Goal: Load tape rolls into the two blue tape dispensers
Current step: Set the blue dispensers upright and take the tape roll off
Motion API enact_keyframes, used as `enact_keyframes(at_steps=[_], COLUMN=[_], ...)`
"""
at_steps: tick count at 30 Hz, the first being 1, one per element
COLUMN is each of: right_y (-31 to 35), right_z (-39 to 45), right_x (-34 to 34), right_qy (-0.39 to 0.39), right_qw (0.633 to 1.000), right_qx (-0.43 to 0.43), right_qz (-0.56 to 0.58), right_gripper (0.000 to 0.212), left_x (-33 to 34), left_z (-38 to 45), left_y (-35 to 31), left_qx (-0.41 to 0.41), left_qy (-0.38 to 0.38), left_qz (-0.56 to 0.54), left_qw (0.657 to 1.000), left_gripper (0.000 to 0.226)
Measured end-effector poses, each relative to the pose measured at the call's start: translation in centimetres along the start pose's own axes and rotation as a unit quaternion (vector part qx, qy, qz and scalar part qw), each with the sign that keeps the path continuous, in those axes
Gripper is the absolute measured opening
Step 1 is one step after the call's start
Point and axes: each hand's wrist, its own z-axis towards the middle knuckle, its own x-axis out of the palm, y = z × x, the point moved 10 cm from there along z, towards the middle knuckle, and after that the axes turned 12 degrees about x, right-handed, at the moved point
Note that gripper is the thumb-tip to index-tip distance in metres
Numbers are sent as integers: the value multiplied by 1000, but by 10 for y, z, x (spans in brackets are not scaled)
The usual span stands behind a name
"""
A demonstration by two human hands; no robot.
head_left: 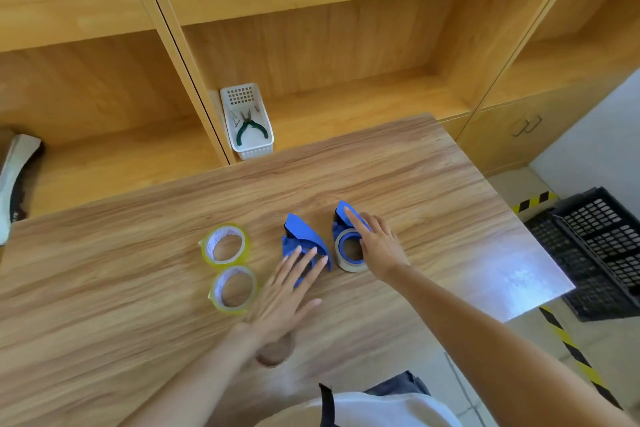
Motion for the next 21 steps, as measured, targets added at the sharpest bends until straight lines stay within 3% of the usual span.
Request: enact_keyframes(at_steps=[5, 11, 15, 21], right_y=[-32, -49, -47, -45], right_z=[7, 9, 10, 8], right_x=[2, 28, 29, 24], right_qy=[15, 71, 62, 46], right_qw=[998, 993, 994, 996], right_qx=[55, 92, 89, 74], right_qz=[10, -5, 9, 30], right_gripper=[76, 70, 68, 72], left_x=[-3, 26, 34, 32], left_z=[75, 108, 119, 132], left_y=[7, 12, 6, 8], left_qx=[2, -43, -41, -49], left_qy=[32, 101, 93, 52], left_qz=[26, 5, 17, 10], left_qw=[999, 994, 995, 997], left_gripper=[79, 98, 112, 111])
